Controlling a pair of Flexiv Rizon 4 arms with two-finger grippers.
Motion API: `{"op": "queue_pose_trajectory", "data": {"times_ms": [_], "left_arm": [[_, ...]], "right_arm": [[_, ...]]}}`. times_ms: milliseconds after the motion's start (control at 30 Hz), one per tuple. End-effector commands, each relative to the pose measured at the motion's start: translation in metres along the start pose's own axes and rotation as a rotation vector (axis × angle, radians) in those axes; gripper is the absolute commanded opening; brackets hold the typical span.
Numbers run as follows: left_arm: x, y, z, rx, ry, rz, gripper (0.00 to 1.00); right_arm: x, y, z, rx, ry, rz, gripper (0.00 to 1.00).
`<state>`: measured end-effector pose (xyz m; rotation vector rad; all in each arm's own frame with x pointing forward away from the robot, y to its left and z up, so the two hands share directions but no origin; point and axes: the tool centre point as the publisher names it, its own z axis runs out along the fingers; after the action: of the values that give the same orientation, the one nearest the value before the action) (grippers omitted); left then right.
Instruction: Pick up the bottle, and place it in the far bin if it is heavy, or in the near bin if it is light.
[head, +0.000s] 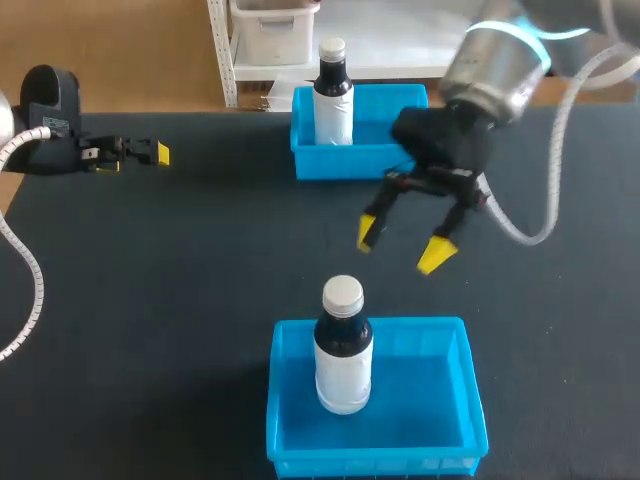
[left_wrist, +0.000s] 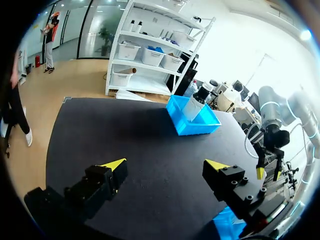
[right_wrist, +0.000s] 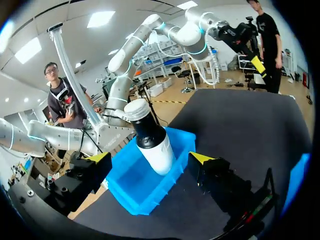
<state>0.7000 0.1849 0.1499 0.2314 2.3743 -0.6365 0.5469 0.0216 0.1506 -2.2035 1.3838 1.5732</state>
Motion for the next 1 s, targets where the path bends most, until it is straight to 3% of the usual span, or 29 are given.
{"op": "queue_pose_trajectory", "data": {"times_ms": [33,200,333,533,767,1000], "left_arm": [[0.0,0.0,0.0,0.0,0.0,0.0,1.0],[0.0,0.0,0.0,0.0,0.0,0.0,1.0],[0.0,0.0,0.0,0.0,0.0,0.0,1.0],[0.0,0.0,0.0,0.0,0.0,0.0,1.0],[0.0,0.0,0.0,0.0,0.0,0.0,1.0],[0.0,0.0,0.0,0.0,0.0,0.0,1.0]], "right_arm": [[0.001,0.013,-0.028,0.171,-0.055,0.145,1.0],[0.009,0.01,-0.054,0.321,-0.14,0.344,1.0],[0.017,0.006,-0.066,0.435,-0.137,0.462,1.0],[0.028,-0.002,-0.084,0.534,-0.124,0.527,1.0],[0.043,-0.015,-0.109,0.75,-0.123,0.725,1.0],[0.056,-0.019,-0.127,0.835,-0.126,0.771,1.0]]}}
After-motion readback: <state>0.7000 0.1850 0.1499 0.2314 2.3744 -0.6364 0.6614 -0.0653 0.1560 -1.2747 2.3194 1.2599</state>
